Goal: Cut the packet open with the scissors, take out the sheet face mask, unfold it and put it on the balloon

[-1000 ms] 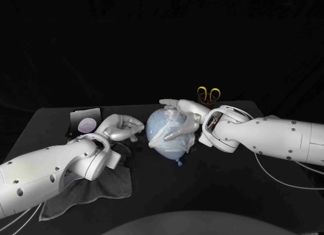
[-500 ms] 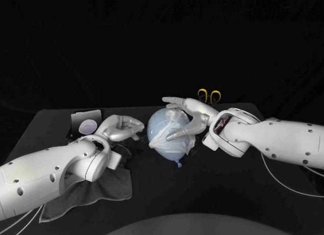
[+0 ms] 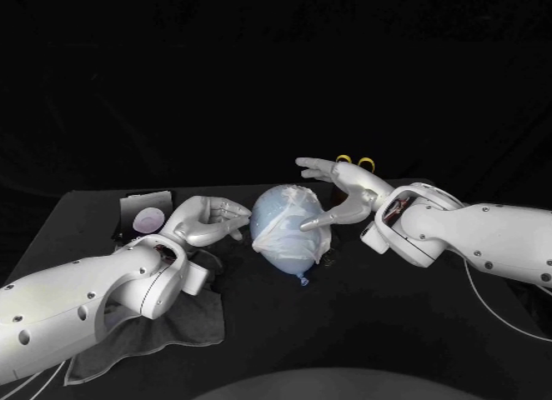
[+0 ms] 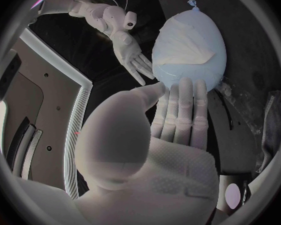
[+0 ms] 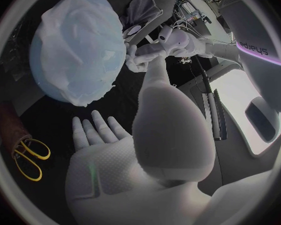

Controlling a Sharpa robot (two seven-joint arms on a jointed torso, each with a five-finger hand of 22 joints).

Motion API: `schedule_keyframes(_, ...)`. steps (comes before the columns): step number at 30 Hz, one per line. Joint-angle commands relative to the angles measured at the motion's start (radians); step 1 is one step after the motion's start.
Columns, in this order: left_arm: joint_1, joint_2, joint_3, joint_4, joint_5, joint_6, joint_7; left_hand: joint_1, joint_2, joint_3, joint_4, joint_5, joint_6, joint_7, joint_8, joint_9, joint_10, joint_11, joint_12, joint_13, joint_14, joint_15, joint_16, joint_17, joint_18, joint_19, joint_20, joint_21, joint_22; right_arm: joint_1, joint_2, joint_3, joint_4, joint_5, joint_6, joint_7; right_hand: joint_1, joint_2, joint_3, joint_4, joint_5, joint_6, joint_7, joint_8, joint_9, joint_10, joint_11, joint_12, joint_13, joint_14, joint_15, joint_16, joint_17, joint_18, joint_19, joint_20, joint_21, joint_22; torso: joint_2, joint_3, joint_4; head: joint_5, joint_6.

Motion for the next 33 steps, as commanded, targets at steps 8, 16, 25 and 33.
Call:
schedule_keyframes(8, 0.025, 0.008, 0.017, -0.010, -0.071, 0.016, 0.097, -0.021, -0.012, -0.031, -0.007, -0.004, 0.009, 0.007, -0.029, -0.027, 0.010, 0.008, -0.041, -0.031, -0.008, 0.009, -0.021, -0.009, -0.003, -0.060, 0.010, 0.025, 0.032, 0.005, -0.051, 0.001, 0.005, 0.137, -0.151, 0.123, 0.157, 0.197, 0.314, -0.033, -0.013, 0.262, 0.152, 0.110, 0.091, 0.259, -0.029, 0.089, 0.016, 0.273, -0.041, 0.094, 0.061, 0.022, 0.098, -0.004, 0.032, 0.046, 0.000, 0.0005, -0.0009, -0.016, 0.011)
schedule_keyframes(16, 0.055, 0.053, 0.020, -0.073, -0.157, -0.025, 0.106, -0.046, -0.048, -0.225, 0.062, -0.002, -0.122, -0.015, -0.112, -0.071, -0.170, 0.108, -0.160, -0.055, -0.397, 0.146, -0.327, -0.134, -0.111, -0.440, 0.111, -0.422, -0.222, 0.008, -0.096, 0.001, 0.003, 0.148, -0.180, 0.169, 0.212, 0.218, 0.499, -0.114, -0.014, 0.557, 0.117, 0.185, 0.129, 0.542, -0.090, 0.085, 0.010, 0.709, -0.122, 0.239, 0.128, 0.105, 0.521, -0.010, 0.184, 0.162, -0.001, 0.0005, -0.0003, -0.023, 0.013)
schedule_keyframes(25, 0.066, 0.118, 0.021, -0.147, -0.275, 0.002, -0.014, 0.155, -0.113, -0.782, 0.285, 0.010, -0.356, -0.071, -0.257, -0.151, -0.478, 0.063, -0.355, -0.072, -0.719, 0.198, -0.734, -0.253, -0.115, -0.653, 0.115, -0.648, -0.384, 0.009, -0.119, 0.001, -0.002, -0.056, -0.119, 0.102, 0.119, 0.139, 0.665, -0.169, -0.012, 0.700, 0.040, 0.183, 0.107, 0.881, -0.192, 0.071, 0.029, 1.060, -0.245, 0.357, 0.199, 0.108, 0.759, -0.124, 0.379, 0.254, 0.001, 0.0014, 0.0011, -0.037, 0.011)
schedule_keyframes(33, 0.068, 0.179, 0.021, -0.179, -0.379, 0.076, -0.142, 0.100, -0.144, -0.847, 0.285, 0.000, -0.600, -0.034, -0.353, -0.219, -0.763, -0.005, -0.418, -0.092, -0.857, 0.183, -0.832, -0.273, -0.115, -0.655, 0.114, -0.653, -0.388, 0.009, -0.097, 0.001, -0.012, -0.191, -0.108, -0.031, -0.015, 0.084, 0.650, -0.194, 0.032, 0.769, -0.020, 0.155, 0.087, 1.045, -0.267, 0.458, 0.436, 1.278, -0.330, 0.931, 0.688, 0.100, 0.902, -0.213, 0.628, 0.422, 0.002, 0.0003, 0.0017, -0.043, 0.014)
